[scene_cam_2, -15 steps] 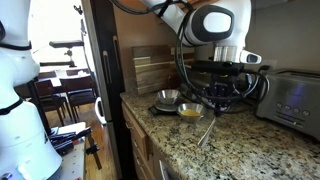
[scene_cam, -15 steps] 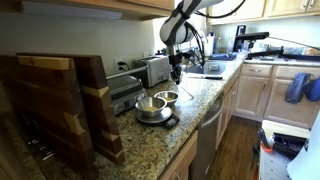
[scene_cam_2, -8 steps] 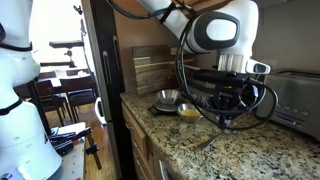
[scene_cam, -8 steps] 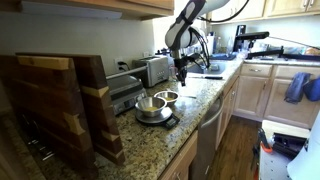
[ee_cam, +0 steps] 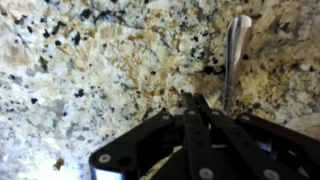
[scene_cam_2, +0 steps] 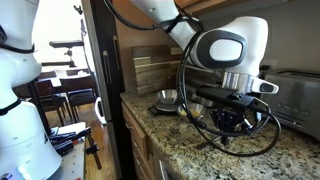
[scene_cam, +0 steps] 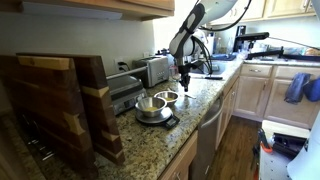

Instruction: Use the spoon to put some sugar into the other bowl

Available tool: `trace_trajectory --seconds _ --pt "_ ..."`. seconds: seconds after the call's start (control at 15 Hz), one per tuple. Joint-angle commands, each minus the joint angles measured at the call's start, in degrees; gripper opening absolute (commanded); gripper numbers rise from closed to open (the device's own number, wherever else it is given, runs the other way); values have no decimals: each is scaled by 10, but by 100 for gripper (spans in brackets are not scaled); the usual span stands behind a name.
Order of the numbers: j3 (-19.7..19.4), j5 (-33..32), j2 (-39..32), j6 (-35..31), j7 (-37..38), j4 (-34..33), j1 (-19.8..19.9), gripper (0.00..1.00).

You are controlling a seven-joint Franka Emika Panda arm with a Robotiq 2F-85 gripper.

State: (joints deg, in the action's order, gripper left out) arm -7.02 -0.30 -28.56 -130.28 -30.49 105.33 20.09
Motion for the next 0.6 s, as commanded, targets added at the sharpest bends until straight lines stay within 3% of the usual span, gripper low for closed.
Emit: trace_trajectory --seconds 0.0,0.07,0.2,0.53 --pt "10 2 47 -31 3 41 -2 6" --pt "12 4 50 -26 5 39 -3 31" --pt "18 14 53 -16 6 35 -2 38" --pt "32 69 37 -31 4 25 3 71"
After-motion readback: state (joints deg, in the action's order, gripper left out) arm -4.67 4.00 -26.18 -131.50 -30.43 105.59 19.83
